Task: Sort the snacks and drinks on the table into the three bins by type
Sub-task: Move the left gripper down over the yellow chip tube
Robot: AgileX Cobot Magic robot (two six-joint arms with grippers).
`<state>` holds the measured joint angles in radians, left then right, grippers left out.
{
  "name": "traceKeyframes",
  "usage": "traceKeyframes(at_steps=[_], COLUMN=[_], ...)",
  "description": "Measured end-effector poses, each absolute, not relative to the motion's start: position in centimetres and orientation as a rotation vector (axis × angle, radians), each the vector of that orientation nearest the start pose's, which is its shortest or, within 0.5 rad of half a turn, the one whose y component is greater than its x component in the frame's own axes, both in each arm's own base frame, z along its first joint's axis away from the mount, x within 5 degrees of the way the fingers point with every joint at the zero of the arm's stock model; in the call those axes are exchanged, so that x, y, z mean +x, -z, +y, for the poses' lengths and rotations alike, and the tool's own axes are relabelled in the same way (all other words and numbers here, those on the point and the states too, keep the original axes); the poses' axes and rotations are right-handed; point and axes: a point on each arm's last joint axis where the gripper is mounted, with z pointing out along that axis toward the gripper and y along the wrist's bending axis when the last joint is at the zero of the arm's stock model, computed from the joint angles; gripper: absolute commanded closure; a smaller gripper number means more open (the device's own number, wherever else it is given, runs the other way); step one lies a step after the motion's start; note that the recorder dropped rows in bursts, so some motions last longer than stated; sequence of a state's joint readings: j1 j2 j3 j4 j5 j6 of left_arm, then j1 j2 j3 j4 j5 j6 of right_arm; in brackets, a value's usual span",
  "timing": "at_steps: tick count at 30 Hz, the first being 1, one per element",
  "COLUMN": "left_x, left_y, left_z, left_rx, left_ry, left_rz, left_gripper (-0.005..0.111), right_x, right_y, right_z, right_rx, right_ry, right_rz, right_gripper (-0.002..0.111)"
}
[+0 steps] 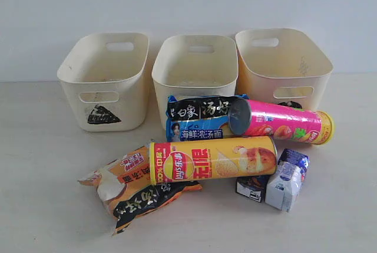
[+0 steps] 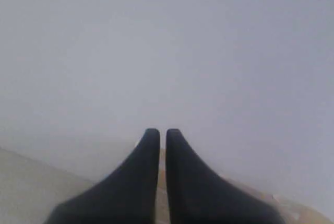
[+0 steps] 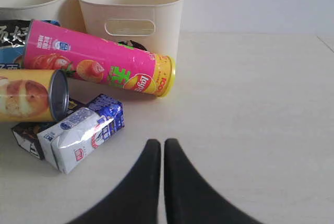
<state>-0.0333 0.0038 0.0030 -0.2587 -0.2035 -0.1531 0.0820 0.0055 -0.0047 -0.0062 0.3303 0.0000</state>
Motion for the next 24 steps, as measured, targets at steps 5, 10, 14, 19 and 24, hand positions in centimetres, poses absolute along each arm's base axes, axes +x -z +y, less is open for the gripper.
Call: traceKeyframes(at_steps=[5, 10, 14, 19, 24], left_x=[4.6, 4.9, 6.8, 10.7, 14.2], left_y=[-25.9, -29.7, -32.0, -34.0, -35.6], left_z=[0.3, 0.1, -0.1, -0.4, -0.8], left_rx=[-0.246, -0.196, -0.187, -0.125, 0.032], left_ry=[0.329, 0.293, 0.275, 0.194, 0.068], left_rz=[1.152, 1.169, 1.286, 1.504, 1.722], left_gripper=[0.102, 0.102, 0.102, 0.102, 0.102], right_x=[5.4, 5.4, 5.4, 5.4, 5.4], right_y=[-18.5, -18.5, -18.5, -18.5, -18.5], right_z=[0.4, 0.4, 0.4, 0.4, 0.4], right_rx=[-0.078, -0.078, -0.078, -0.078, -0.078], right_ry=[-0.052, -0.052, -0.052, -0.052, -0.052], right_rz=[1.813, 1.813, 1.813, 1.813, 1.813], right_gripper=[0.108, 0.108, 0.108, 0.108, 0.108])
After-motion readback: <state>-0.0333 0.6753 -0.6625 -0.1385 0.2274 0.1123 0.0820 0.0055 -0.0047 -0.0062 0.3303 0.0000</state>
